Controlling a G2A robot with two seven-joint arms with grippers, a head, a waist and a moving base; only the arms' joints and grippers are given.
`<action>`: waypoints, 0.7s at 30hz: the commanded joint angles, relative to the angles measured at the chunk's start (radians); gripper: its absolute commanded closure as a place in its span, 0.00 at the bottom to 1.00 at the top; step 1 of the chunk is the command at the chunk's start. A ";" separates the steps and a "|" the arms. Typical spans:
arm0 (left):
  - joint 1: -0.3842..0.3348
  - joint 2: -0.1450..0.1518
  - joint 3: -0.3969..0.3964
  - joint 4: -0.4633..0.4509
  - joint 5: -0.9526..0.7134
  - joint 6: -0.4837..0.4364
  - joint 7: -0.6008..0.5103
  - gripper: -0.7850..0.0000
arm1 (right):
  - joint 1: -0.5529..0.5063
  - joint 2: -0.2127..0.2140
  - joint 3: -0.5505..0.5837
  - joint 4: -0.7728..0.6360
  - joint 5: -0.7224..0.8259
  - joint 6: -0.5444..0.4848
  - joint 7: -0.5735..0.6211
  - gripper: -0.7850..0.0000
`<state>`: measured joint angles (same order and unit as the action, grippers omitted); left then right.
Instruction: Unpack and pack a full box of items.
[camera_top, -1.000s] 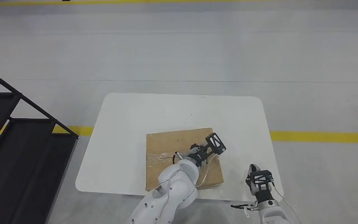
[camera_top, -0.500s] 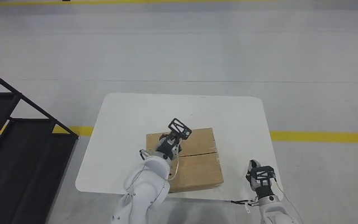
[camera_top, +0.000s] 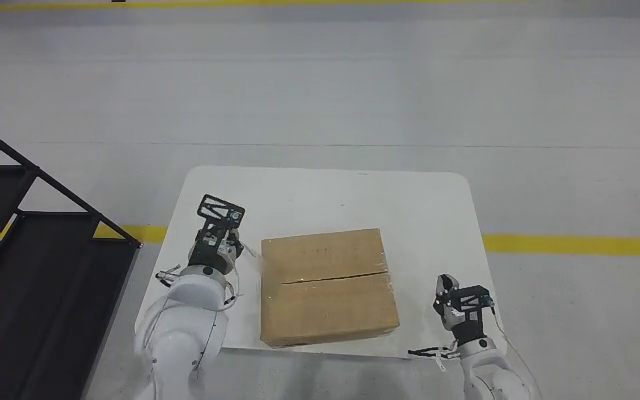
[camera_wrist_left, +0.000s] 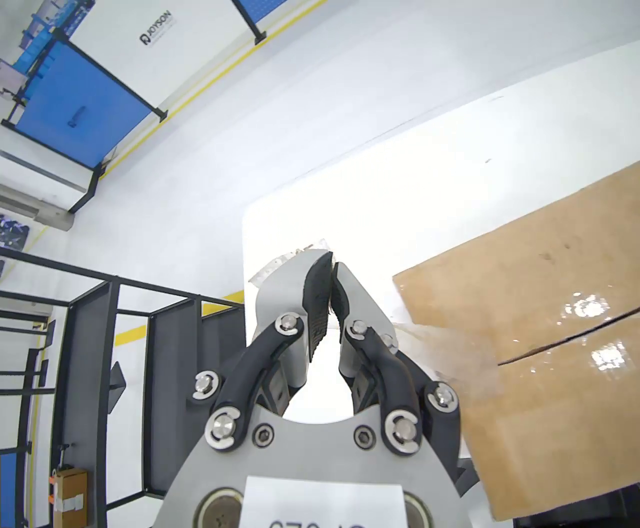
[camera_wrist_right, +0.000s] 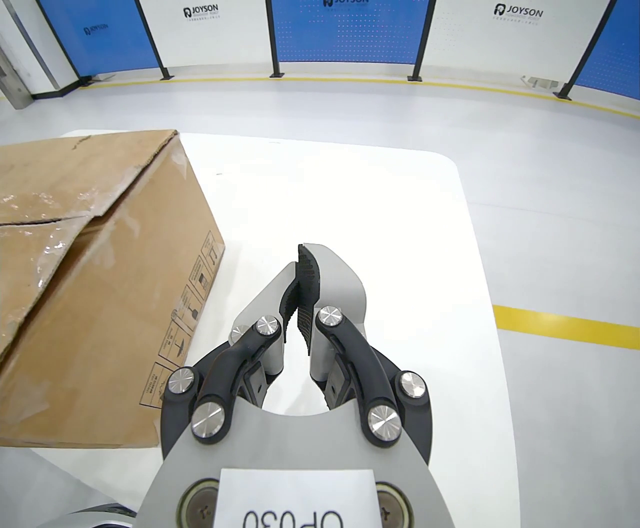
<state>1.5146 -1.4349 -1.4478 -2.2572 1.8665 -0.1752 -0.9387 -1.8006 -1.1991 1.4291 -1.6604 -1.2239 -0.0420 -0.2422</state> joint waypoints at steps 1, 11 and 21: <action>0.008 0.002 -0.034 -0.007 -0.002 0.006 -0.001 1.00 | 0.004 -0.001 0.004 0.001 0.035 -0.031 -0.003 1.00; 0.035 0.009 -0.200 -0.026 -0.060 0.048 -0.023 1.00 | 0.015 0.000 0.023 -0.010 0.086 -0.107 0.018 1.00; 0.056 0.014 -0.325 -0.011 -0.050 0.094 -0.052 0.00 | 0.017 -0.003 0.010 0.004 0.048 -0.090 0.030 1.00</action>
<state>1.5709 -1.4209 -1.7642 -2.2678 1.8186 -0.0865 -0.9832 -1.7831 -1.2017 1.4396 -1.6571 -1.1754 -0.1321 -0.2122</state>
